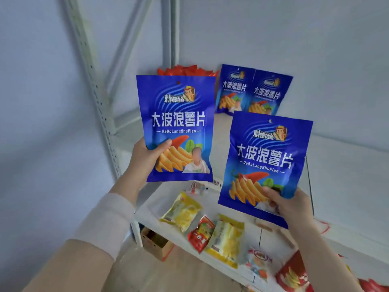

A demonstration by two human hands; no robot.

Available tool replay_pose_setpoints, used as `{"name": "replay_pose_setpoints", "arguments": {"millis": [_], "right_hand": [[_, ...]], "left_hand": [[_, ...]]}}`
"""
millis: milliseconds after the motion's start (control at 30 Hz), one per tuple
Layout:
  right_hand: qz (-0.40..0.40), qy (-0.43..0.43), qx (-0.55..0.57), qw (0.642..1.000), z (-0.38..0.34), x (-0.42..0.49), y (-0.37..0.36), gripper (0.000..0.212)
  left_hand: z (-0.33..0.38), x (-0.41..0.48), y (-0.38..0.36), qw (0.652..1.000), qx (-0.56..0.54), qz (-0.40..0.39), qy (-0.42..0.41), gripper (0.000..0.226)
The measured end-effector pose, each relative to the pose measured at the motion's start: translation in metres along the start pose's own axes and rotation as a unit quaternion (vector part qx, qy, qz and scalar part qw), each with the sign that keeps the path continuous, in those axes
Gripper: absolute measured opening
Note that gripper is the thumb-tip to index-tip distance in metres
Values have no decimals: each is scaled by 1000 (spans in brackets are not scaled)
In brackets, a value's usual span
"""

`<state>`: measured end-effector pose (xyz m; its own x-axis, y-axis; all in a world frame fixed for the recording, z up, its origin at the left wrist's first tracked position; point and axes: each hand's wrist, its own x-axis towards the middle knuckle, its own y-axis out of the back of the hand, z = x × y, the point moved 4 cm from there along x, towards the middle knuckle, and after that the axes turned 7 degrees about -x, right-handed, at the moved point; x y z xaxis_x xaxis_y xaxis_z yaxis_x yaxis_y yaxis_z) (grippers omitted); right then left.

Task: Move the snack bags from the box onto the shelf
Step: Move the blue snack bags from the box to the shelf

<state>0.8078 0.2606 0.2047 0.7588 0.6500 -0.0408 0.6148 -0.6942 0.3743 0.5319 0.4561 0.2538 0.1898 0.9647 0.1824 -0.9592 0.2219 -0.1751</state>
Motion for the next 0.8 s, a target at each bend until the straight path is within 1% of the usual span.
{"name": "replay_pose_setpoints", "arguments": {"millis": [133,233,333,433,533,633,733,800], "right_hand": [[44,-3,36,998,-24,67,-3,28],[68,-10,68,995,-26,111,-1,25],[87,-34,88,992,-12,153,2,25],[73,-40,110,990,-6,202,1,23],[55,-30,116,991,-12,248,-4,23],[45,-19,135,990,-18,287,-18,21],[48,-12,144,988,-27,330,-32,23],[49,-3,143,988,-37,360,-41,24]], "left_hand": [[-12,84,-54,999,-5,-43,1,19],[-28,138,-98,997,0,-78,-12,25],[-51,189,-139,996,12,-91,-11,27],[-71,232,-178,993,8,-117,12,21],[-94,259,-206,992,18,-126,23,24],[-117,286,-225,991,14,-129,44,15],[-129,319,-243,990,9,-130,43,24],[-133,342,-254,991,10,-128,33,22]]}}
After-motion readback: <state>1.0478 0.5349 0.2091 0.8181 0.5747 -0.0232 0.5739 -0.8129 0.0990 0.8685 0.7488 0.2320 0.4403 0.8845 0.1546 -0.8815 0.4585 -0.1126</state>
